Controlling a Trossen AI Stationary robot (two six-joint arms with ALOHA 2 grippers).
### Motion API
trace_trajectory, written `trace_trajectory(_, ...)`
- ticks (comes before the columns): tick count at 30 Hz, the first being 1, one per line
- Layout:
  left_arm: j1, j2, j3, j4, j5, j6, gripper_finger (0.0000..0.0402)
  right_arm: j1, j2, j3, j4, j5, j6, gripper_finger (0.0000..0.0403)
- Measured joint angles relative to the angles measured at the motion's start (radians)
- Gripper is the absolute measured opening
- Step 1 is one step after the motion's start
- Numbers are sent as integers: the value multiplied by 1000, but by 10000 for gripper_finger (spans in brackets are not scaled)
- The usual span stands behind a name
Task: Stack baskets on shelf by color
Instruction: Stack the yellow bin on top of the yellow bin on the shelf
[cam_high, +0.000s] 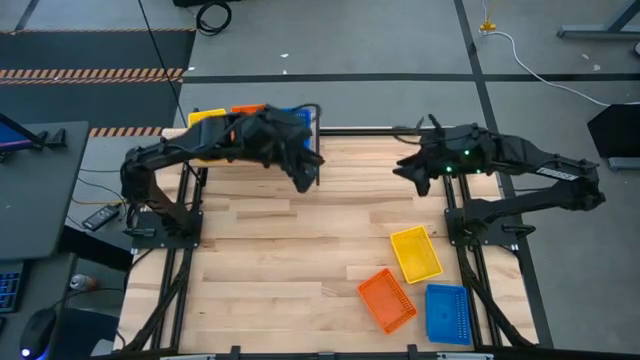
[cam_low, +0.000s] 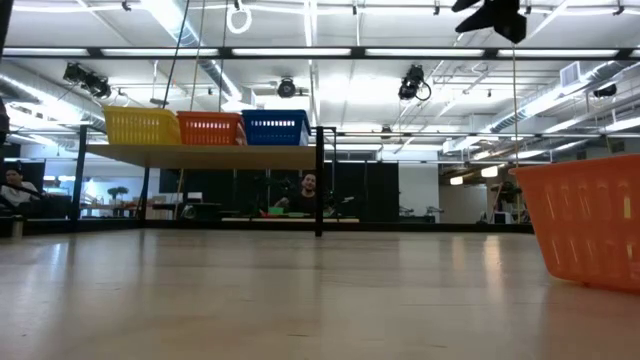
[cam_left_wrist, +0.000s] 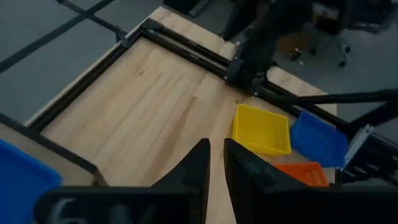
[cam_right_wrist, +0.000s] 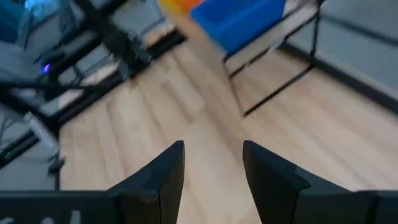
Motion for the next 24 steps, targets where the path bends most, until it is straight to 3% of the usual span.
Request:
trace_trajectory(5,-68,38,-1,122,-79,-83,52,-13,37,0,78,-109,-17,169)
trace_trajectory(12,-130,88,0,296,-160,-156,49,44,69,-1,3,-338,-57,169)
trace_trajectory(16,-170,88,0,336,-200,-210,52,77,16,0,-20,-315,-29,169)
trace_trajectory(24,-190,84,1,316,-178,-189,52,106,-94,-31,-165,-179,33,169)
